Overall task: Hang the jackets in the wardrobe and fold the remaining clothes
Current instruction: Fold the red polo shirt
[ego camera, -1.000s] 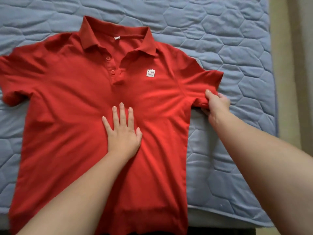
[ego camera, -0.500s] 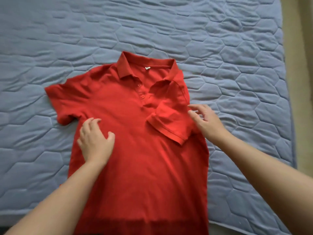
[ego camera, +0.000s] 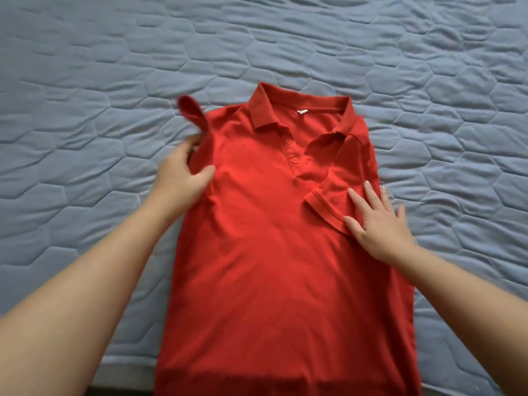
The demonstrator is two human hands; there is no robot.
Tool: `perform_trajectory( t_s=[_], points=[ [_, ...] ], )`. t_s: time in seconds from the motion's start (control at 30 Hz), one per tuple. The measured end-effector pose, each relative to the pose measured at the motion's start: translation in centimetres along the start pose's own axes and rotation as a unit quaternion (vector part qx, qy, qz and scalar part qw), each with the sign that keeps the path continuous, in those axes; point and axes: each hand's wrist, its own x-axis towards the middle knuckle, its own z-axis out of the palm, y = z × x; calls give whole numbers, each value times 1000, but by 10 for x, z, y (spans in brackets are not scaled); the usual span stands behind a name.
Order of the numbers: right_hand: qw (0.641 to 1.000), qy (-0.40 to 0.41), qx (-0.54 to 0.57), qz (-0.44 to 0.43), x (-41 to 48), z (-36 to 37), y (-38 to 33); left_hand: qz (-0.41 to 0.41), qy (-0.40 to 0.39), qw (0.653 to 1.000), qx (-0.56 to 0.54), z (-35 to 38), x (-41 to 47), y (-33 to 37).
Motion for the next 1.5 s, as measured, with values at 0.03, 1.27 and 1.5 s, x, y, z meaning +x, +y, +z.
perform_trajectory(
  t_s=[0.03, 1.27, 1.5],
  points=[
    [1000, 1, 18, -3, -6, -1, 1, 56, -96, 992, 56, 7, -9, 9],
    [747, -179, 577, 278, -404, -18, 98, -458, -202, 855, -134, -136, -401, 44],
    [662, -8, 679, 317, -290, -131, 64, -374, -55, 896, -233, -135, -255, 118]
  ],
)
